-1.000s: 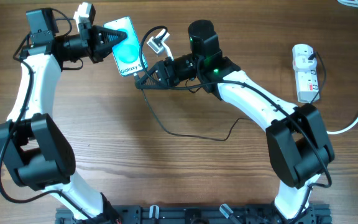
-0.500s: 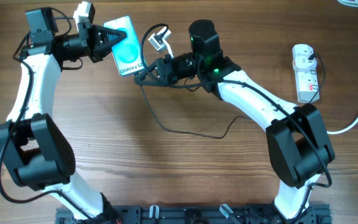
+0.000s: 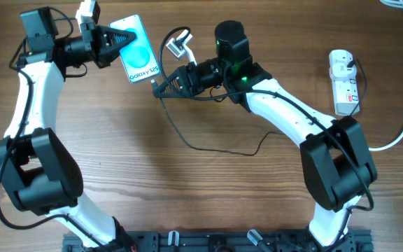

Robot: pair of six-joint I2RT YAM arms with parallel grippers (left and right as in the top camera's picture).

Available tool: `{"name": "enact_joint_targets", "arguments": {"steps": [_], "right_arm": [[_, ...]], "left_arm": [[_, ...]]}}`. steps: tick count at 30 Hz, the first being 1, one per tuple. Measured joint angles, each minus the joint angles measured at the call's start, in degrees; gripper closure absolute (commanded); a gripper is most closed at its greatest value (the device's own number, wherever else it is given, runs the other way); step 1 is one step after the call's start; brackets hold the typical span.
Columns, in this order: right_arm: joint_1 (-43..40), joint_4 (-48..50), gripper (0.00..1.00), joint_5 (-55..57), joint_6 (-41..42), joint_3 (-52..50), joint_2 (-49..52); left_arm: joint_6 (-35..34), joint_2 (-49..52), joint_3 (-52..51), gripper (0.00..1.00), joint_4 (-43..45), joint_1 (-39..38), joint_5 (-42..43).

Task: Plug charger to phone and switch on socket
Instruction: 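Push the USB-C plug into the bottom port of the held phone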

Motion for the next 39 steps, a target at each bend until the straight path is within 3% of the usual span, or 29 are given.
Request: {"name": "enact_joint_targets", "arguments": {"steps": [39], "right_arm": [[0.2,-0.9,0.96,2.4,0.4,0.0,0.0]], "left_arm": [[-1.7,0.0,0.0,0.96,1.4,-1.7,-1.0]]}}
